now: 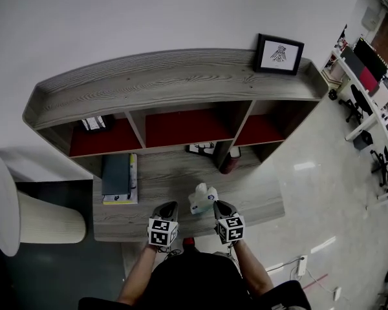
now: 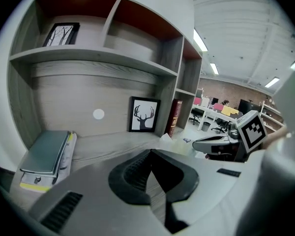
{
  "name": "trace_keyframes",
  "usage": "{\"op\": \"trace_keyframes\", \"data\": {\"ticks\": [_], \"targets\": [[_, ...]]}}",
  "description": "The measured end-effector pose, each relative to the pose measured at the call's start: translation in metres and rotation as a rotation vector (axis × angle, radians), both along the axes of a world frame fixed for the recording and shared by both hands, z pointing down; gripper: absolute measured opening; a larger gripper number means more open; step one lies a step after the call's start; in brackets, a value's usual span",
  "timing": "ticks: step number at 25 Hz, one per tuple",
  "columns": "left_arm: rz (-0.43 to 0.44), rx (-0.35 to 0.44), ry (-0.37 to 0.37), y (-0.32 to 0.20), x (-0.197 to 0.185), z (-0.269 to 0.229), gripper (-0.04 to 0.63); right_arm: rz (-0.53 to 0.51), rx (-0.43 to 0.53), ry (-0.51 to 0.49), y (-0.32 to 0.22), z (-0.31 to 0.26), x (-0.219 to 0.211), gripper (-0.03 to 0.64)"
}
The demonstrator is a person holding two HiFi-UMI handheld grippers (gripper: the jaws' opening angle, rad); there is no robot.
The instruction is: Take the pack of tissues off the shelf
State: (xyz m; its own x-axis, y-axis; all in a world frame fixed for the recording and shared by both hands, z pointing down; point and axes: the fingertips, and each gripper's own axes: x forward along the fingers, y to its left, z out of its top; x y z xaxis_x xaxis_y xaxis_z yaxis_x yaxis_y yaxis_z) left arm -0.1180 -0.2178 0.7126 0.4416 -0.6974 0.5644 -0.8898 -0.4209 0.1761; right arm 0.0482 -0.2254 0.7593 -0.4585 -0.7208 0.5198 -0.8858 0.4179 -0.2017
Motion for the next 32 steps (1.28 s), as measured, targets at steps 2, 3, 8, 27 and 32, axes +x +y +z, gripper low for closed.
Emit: {"op": "trace_keyframes", "data": {"ticks": [2,3,8,27,32], "targets": [[0.002,-0.007,0.002,0.001,0.002,0.003,0.006,0.015,-0.01,0.001,-0.001,0.006,0.002,0.028],[0.004,-0.007,0.003,0.001,0.003,0.003,0.006,0.021,-0.014,0.002,-0.001,0.009,0.003,0.028],[0.01,-0.008,-0.005,0.002,0.006,0.003,0.006,0.051,-0.019,0.015,-0.003,0.017,0.005,0.029],[-0.01,-0.001,0.002,0.01,0.007,-0.002,0.006,0.043,0.001,-0.077,-0.002,-0.002,0.004,0.196],[-0.011,0.024,0.0,0.006,0.007,-0.009,0.006,0.019,0.048,-0.059,-0.005,-0.022,0.001,0.196]]}}
